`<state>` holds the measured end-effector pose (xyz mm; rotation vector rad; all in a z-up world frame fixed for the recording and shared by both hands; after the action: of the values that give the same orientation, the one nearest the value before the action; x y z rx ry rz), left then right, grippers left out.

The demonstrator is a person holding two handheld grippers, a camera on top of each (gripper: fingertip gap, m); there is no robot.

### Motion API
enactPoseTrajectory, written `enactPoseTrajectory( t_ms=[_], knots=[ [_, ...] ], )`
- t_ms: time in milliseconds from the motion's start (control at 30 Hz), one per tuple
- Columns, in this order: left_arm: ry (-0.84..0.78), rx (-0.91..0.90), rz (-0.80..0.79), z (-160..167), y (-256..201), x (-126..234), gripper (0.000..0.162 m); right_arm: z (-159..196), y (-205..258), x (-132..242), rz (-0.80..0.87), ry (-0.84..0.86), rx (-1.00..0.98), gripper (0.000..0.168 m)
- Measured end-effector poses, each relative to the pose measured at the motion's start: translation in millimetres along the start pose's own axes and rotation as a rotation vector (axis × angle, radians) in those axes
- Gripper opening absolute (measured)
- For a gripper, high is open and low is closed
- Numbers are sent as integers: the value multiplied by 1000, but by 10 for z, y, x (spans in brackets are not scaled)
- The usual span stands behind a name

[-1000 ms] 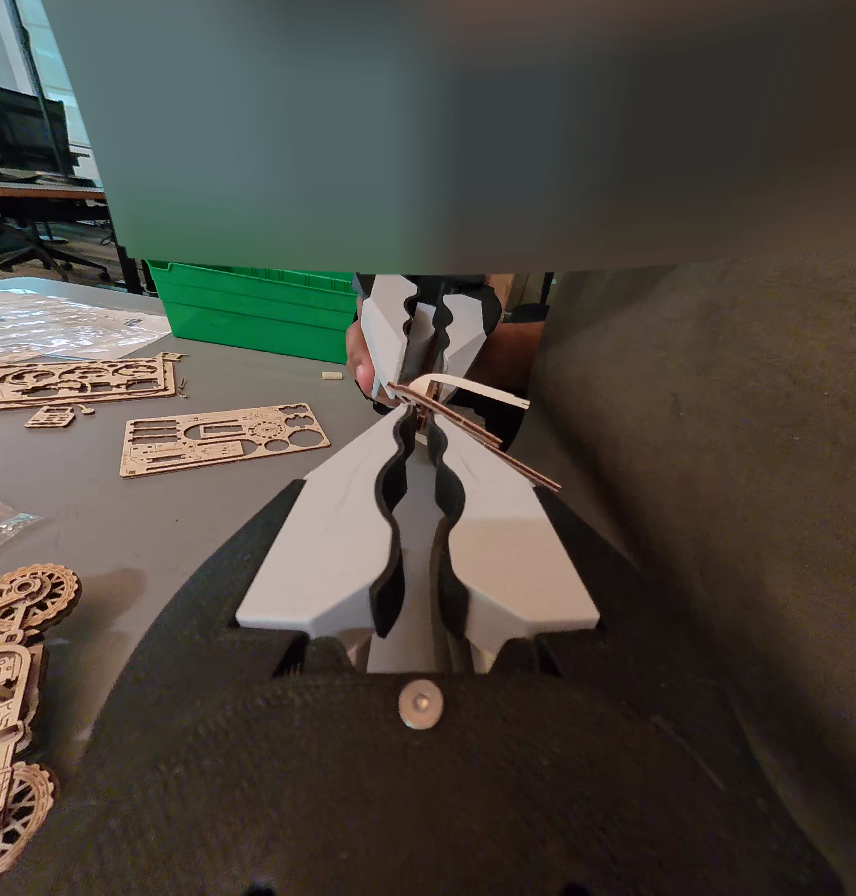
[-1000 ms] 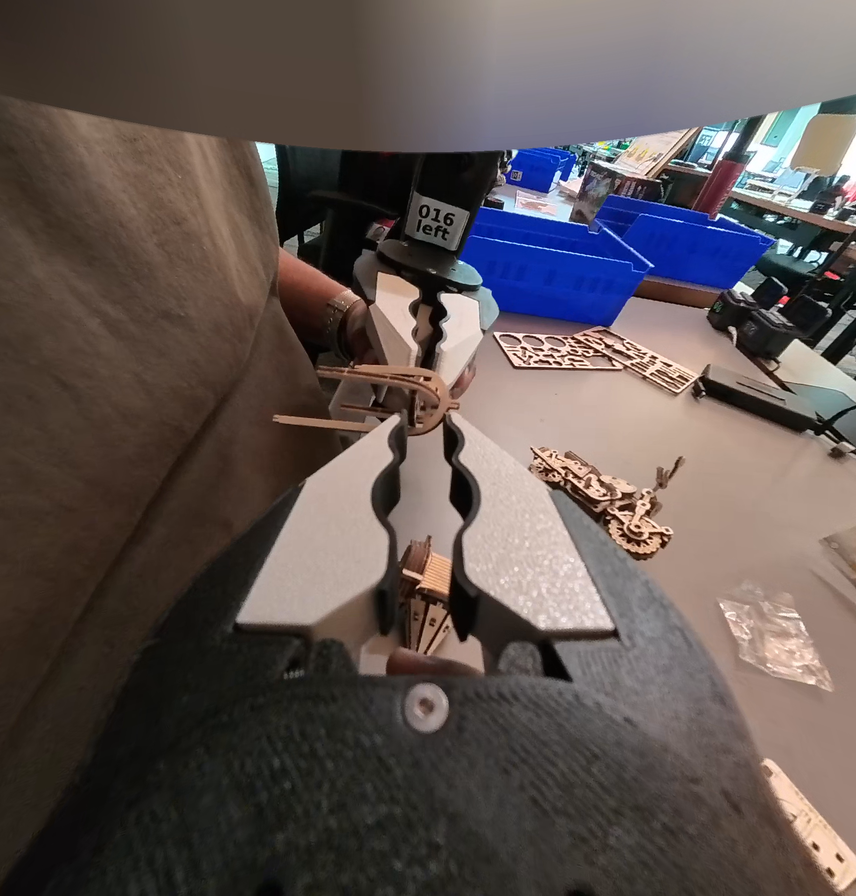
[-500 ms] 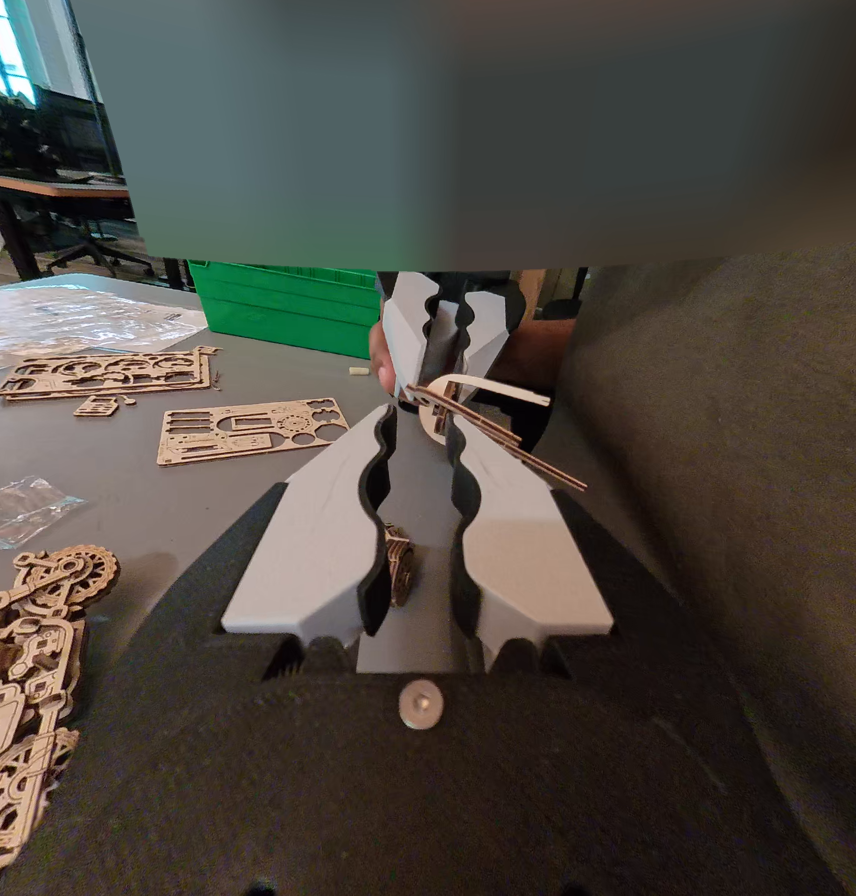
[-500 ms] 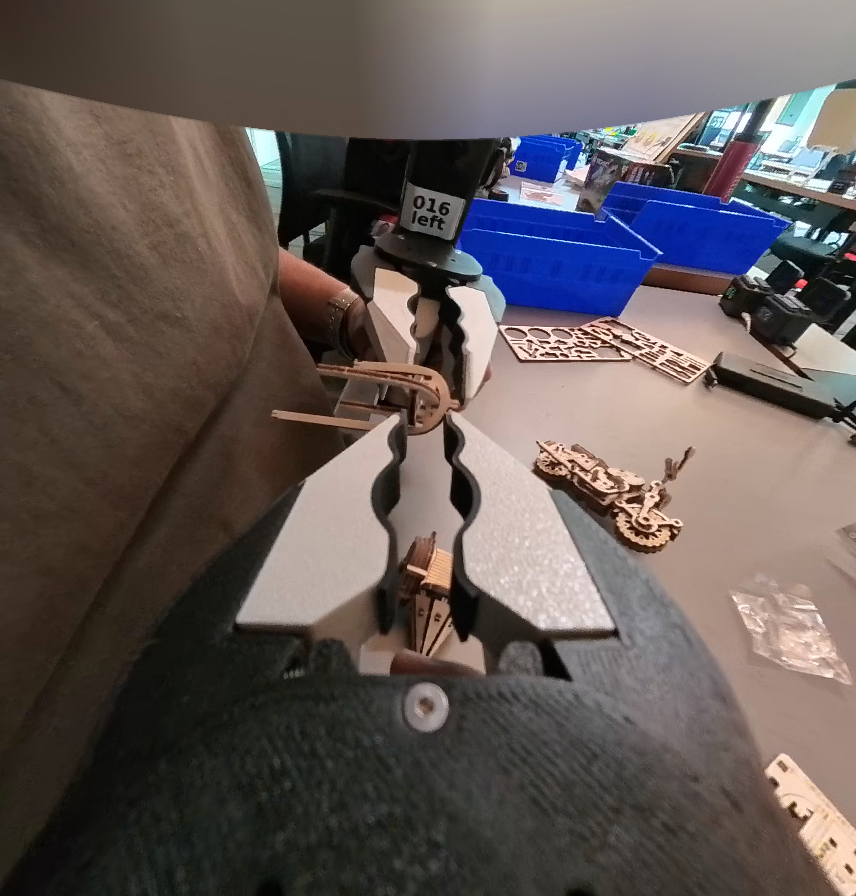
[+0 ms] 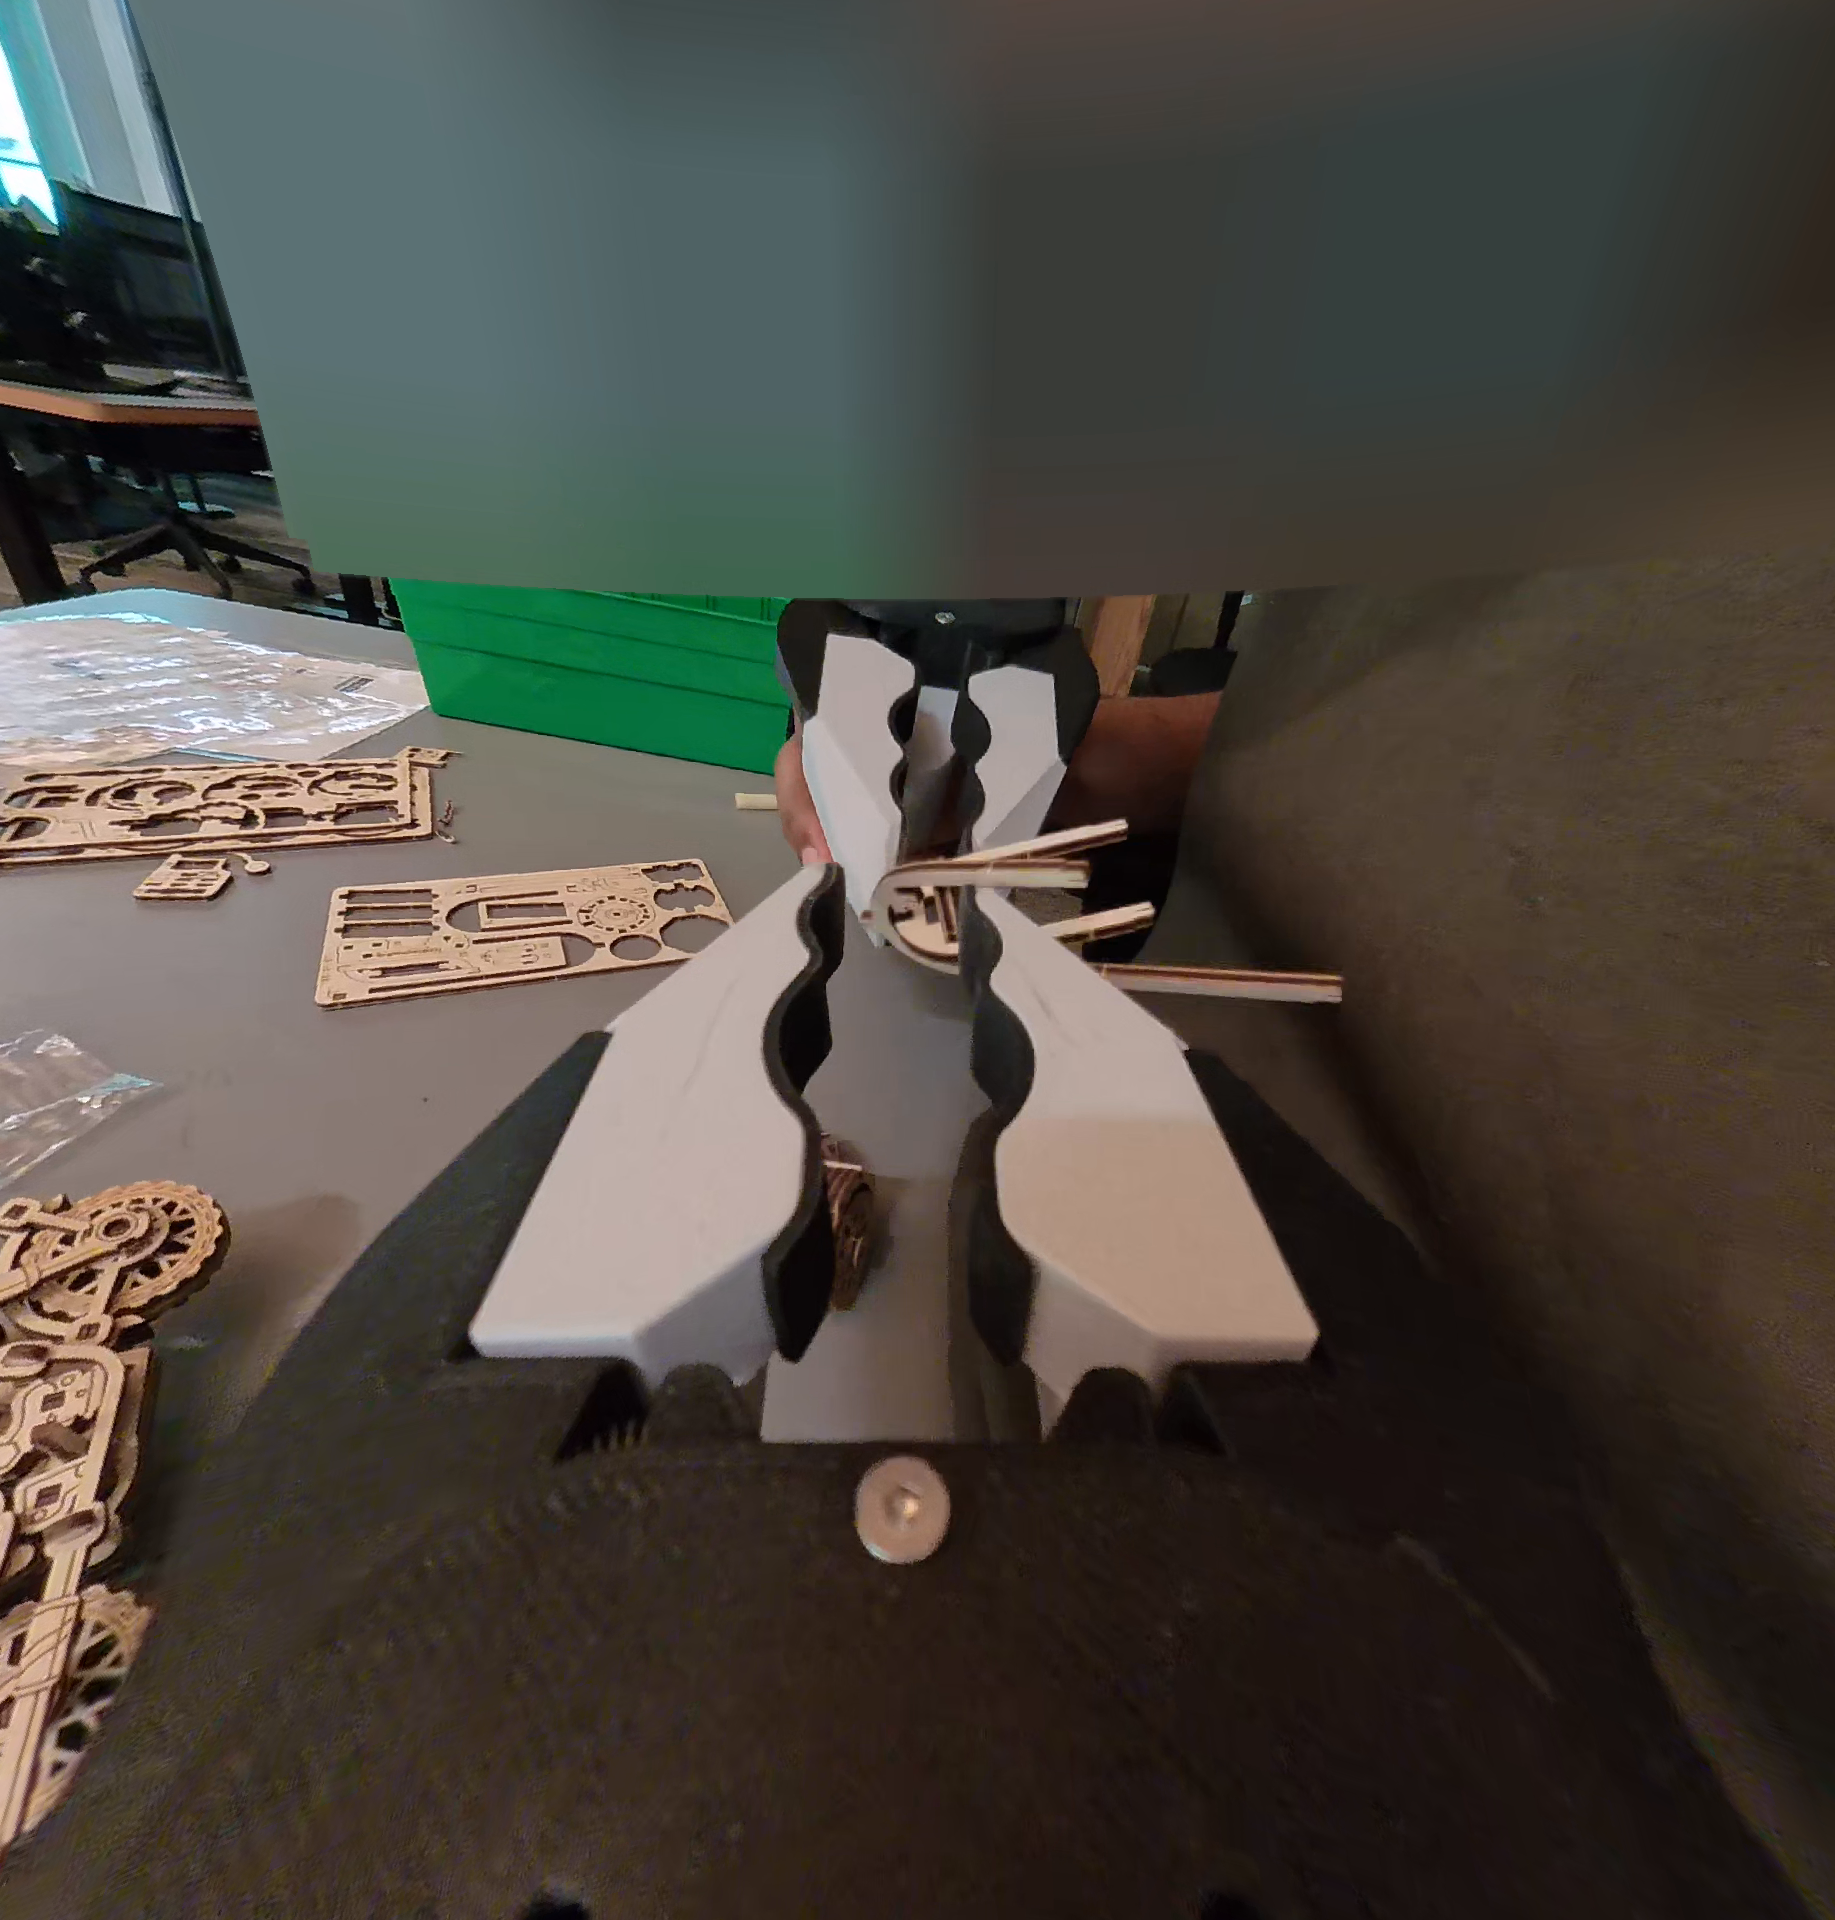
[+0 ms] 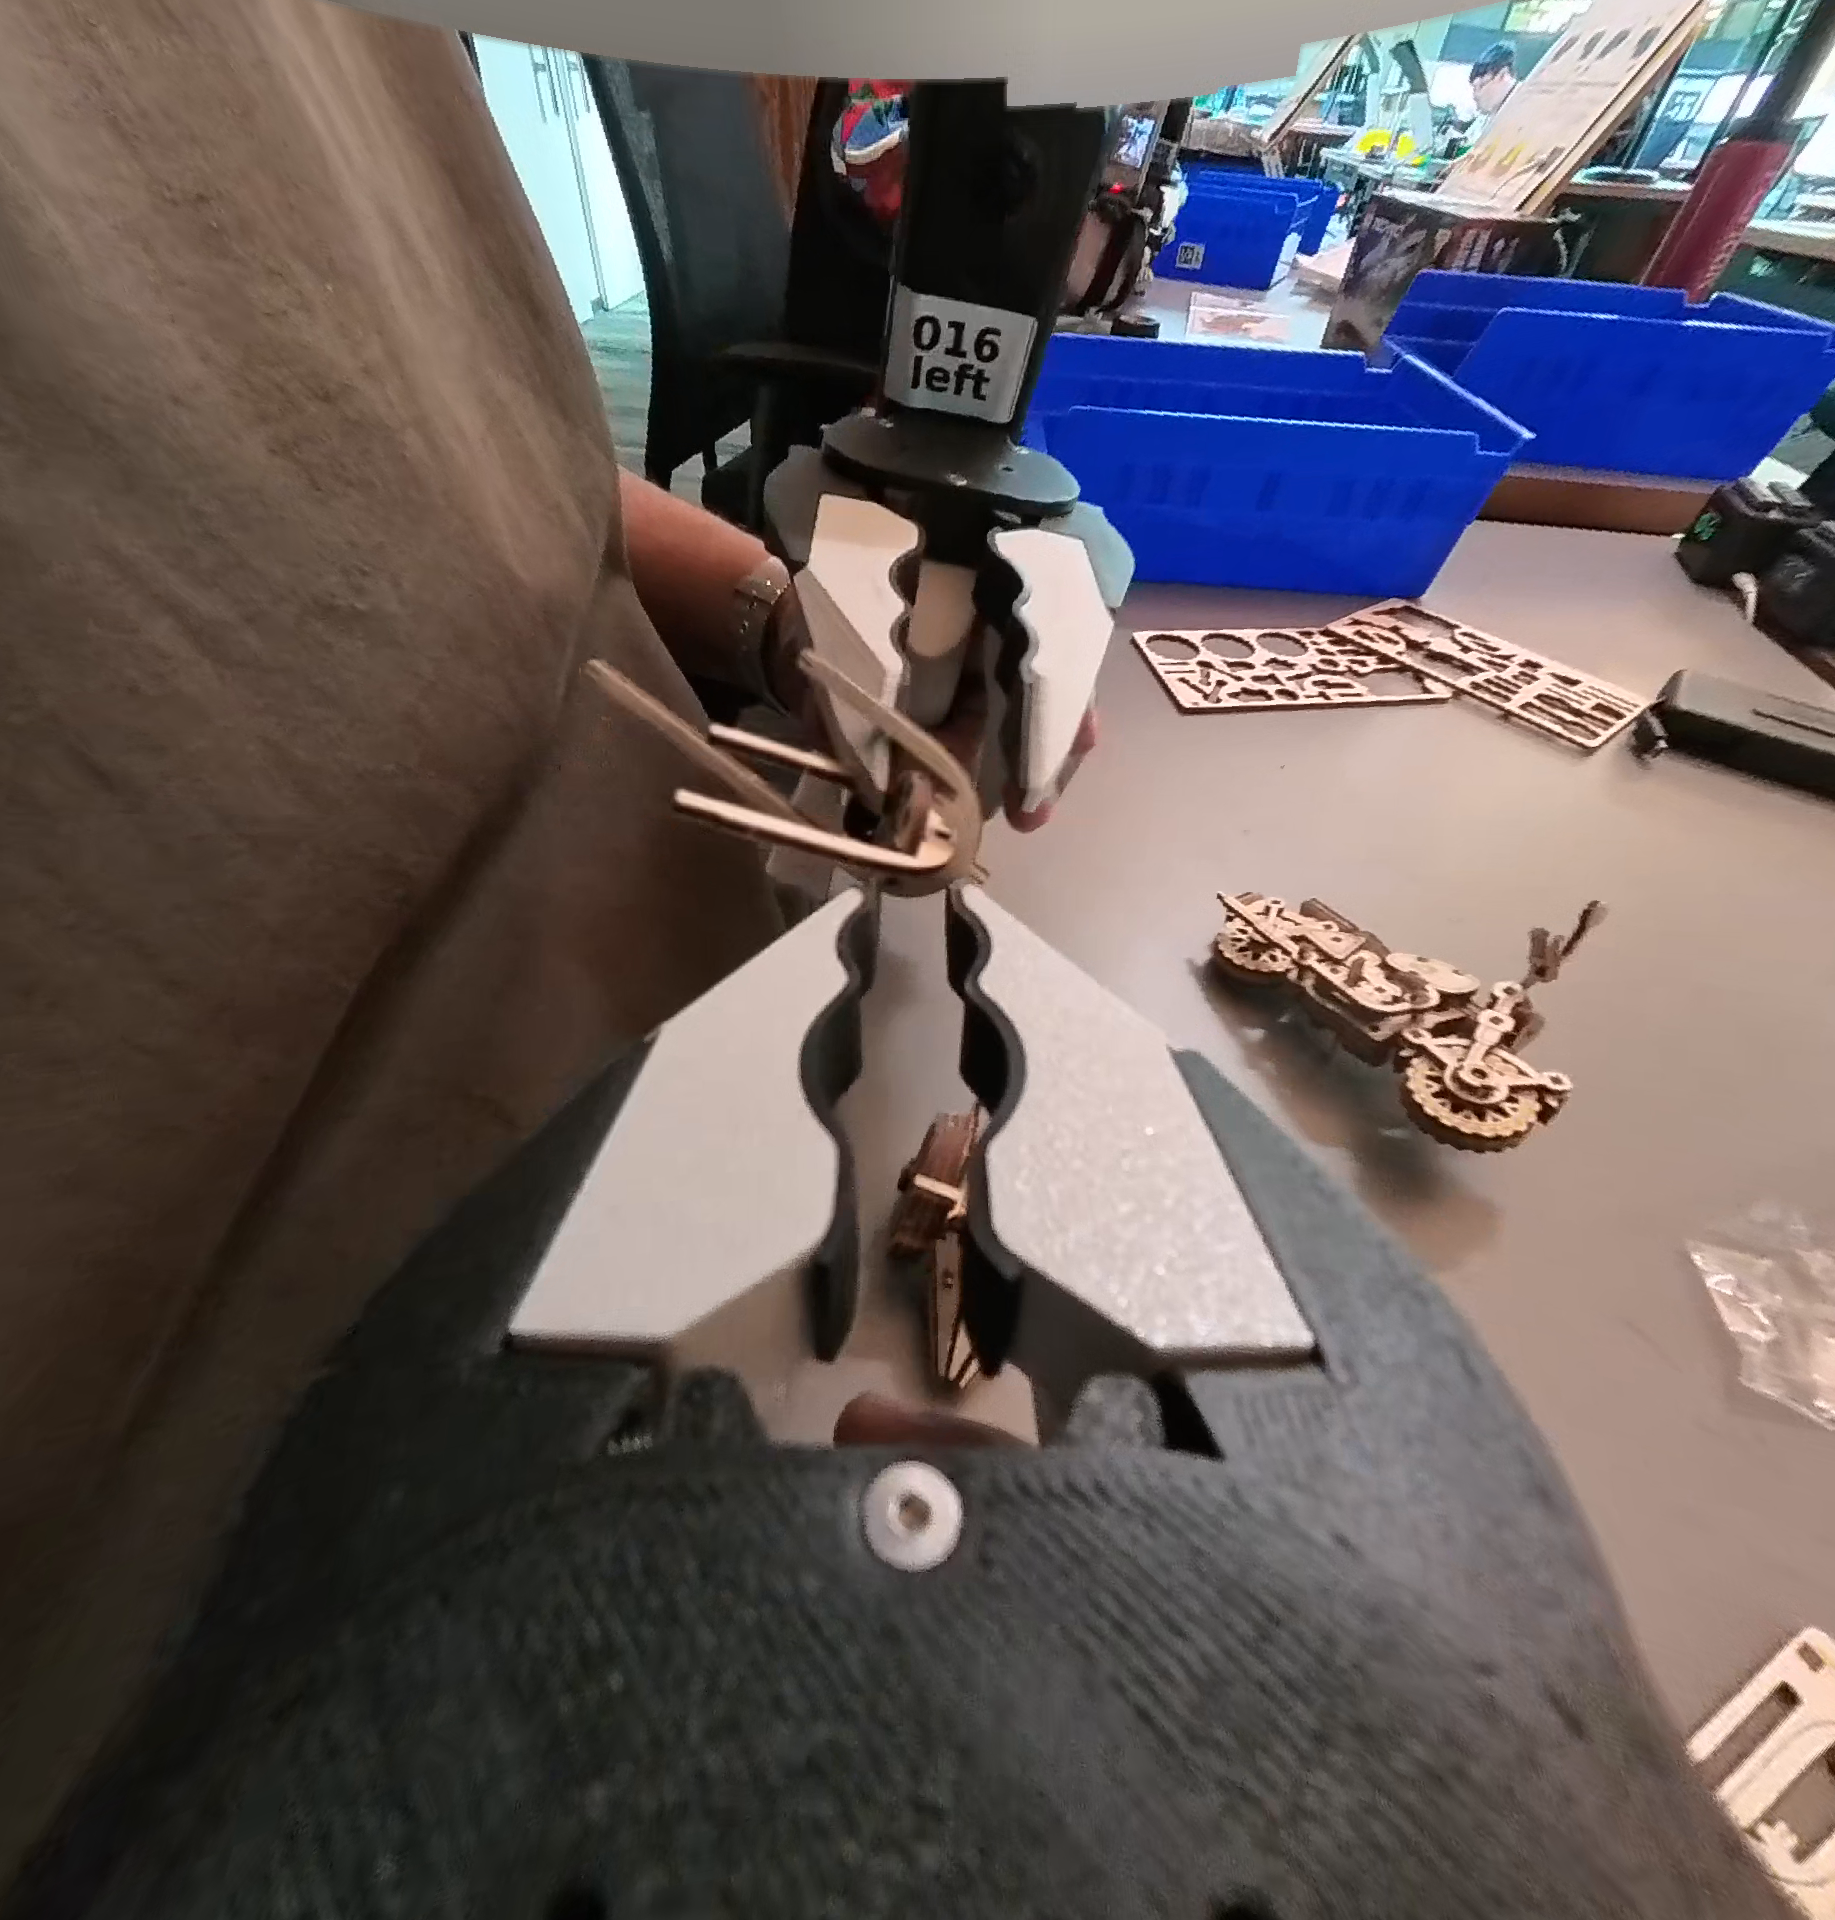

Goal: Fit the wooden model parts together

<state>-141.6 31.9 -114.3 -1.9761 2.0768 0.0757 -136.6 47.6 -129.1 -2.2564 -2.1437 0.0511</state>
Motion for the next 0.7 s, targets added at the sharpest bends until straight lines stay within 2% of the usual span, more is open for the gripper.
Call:
enactPoseTrajectory(
  t_ms=[333, 700],
  knots=[
    [13, 43, -3, 27, 22, 19, 6, 14, -50, 4, 10, -14, -64, 13],
    [-24, 85, -22, -35, 80, 50, 3, -61, -79, 23, 18, -54, -101, 17]
  ],
)
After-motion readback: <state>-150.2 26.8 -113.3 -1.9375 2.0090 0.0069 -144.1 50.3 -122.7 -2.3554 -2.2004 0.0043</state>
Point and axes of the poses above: each gripper's, where its closed fingertips meet, x back along the fingers, z out of its underside, y = z × x across the jaws, the point moved 1 cm from there along x, back along the fingers, and after that the axes turned 14 degrees about -y, right-handed, at the moved point
